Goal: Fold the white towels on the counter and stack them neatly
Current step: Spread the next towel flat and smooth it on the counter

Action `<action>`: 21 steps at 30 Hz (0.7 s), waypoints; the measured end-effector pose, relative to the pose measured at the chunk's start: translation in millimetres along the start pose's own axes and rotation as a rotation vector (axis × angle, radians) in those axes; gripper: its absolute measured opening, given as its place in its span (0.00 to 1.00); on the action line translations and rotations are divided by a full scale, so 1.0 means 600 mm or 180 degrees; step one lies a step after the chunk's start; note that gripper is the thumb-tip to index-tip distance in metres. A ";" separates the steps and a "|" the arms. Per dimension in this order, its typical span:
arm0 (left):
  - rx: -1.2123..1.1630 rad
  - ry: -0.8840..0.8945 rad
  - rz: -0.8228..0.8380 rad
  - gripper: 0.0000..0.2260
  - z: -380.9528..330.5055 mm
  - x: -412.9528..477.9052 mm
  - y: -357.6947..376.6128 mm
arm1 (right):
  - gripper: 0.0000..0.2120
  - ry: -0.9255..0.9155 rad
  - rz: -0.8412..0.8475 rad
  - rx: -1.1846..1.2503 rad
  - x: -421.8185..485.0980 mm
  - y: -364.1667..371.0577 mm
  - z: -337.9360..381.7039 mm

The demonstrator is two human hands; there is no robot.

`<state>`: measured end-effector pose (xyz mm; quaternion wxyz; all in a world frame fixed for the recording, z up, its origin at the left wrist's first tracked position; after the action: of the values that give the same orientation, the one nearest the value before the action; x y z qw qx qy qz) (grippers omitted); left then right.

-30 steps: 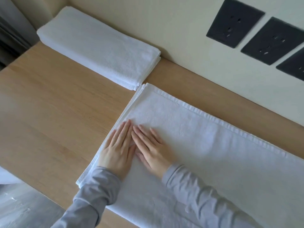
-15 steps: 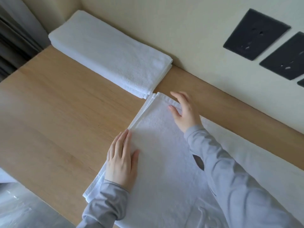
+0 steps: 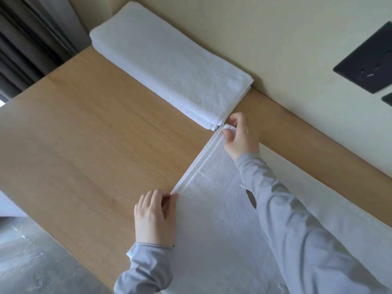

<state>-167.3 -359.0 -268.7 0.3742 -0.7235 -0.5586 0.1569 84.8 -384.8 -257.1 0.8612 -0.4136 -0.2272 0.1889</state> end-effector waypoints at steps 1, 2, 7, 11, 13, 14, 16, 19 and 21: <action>-0.0010 0.0066 0.0004 0.12 0.003 0.000 -0.001 | 0.10 0.0021 -0.0169 -0.0189 -0.006 -0.002 0.005; -0.0009 0.0127 -0.0006 0.09 0.003 0.000 -0.002 | 0.10 -0.0095 -0.0387 -0.0385 -0.014 -0.009 0.012; 0.0338 0.0510 -0.0111 0.19 0.014 -0.012 -0.019 | 0.05 -0.2428 -0.0251 0.0076 -0.090 -0.021 0.073; 0.1100 0.0589 -0.0239 0.26 0.034 -0.028 -0.041 | 0.15 -0.3363 0.0581 -0.0292 -0.101 0.003 0.090; 0.1120 0.0665 -0.0309 0.25 0.037 -0.028 -0.043 | 0.19 -0.3551 0.0560 -0.0610 -0.077 0.015 0.100; 0.1095 0.0694 -0.0306 0.24 0.037 -0.027 -0.042 | 0.20 -0.3585 0.0618 -0.0724 -0.066 0.020 0.104; 0.1073 0.0776 -0.0291 0.23 0.035 -0.028 -0.039 | 0.22 -0.3578 0.0698 -0.0868 -0.057 0.027 0.111; 0.1133 0.0858 -0.0322 0.21 0.030 -0.029 -0.041 | 0.18 -0.3463 0.0400 -0.0983 -0.061 0.011 0.119; 0.1139 0.0985 -0.0411 0.17 0.023 -0.028 -0.043 | 0.11 -0.3162 0.0028 -0.0749 -0.071 -0.014 0.117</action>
<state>-199.3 -366.9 -262.4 0.5866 -0.6239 -0.5030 0.1164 12.5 -367.6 -221.5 0.5960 -0.3690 -0.6272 0.3395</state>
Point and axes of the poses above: each hand's wrist, its own x-axis towards the middle knuckle, its own y-axis out of the palm, z = x × y, the point moved 4 cm from there along x, towards the middle knuckle, and after that the axes turned 12 degrees about -z, right-handed, at the moved point
